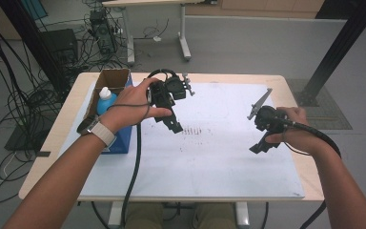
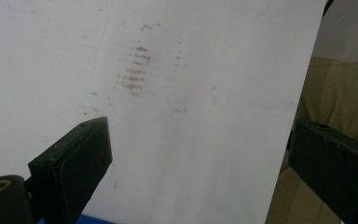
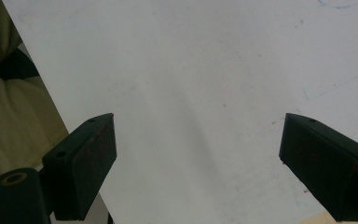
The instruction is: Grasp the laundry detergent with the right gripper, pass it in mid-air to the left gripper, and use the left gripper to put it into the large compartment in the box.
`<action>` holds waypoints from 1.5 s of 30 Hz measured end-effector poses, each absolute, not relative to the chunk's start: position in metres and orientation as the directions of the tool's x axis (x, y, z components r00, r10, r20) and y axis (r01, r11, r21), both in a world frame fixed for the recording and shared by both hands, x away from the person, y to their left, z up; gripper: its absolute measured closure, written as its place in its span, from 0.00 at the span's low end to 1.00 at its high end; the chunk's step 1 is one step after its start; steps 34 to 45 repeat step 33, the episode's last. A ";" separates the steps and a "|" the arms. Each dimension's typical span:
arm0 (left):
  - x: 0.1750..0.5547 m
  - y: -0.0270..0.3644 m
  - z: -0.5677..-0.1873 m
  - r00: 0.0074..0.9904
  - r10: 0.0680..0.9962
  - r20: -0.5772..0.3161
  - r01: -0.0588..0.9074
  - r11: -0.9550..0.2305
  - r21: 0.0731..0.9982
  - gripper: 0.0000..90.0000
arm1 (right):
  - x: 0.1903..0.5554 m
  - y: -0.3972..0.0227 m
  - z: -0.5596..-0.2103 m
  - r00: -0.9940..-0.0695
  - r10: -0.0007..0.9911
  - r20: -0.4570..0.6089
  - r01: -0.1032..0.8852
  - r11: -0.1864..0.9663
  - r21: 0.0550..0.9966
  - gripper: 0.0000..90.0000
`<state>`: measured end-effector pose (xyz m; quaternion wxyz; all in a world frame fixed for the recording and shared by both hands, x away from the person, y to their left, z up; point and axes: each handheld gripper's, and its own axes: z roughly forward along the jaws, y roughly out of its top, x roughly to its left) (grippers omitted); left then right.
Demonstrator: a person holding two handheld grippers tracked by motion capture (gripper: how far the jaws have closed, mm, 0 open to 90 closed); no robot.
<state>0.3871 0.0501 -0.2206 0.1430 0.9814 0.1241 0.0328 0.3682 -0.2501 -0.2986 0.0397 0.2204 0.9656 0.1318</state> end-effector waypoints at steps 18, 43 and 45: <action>0.388 0.050 -0.225 0.966 0.256 0.023 0.239 -0.928 0.286 0.07 | 0.367 -0.251 -0.300 -0.898 0.439 -0.014 0.419 0.867 0.270 0.12; 0.389 0.050 -0.226 0.965 0.260 0.024 0.243 -0.927 0.285 0.08 | 0.366 -0.254 -0.301 -0.897 0.441 -0.014 0.422 0.865 0.271 0.12; 0.389 0.050 -0.226 0.965 0.260 0.024 0.243 -0.927 0.285 0.08 | 0.366 -0.254 -0.301 -0.897 0.441 -0.014 0.422 0.865 0.271 0.12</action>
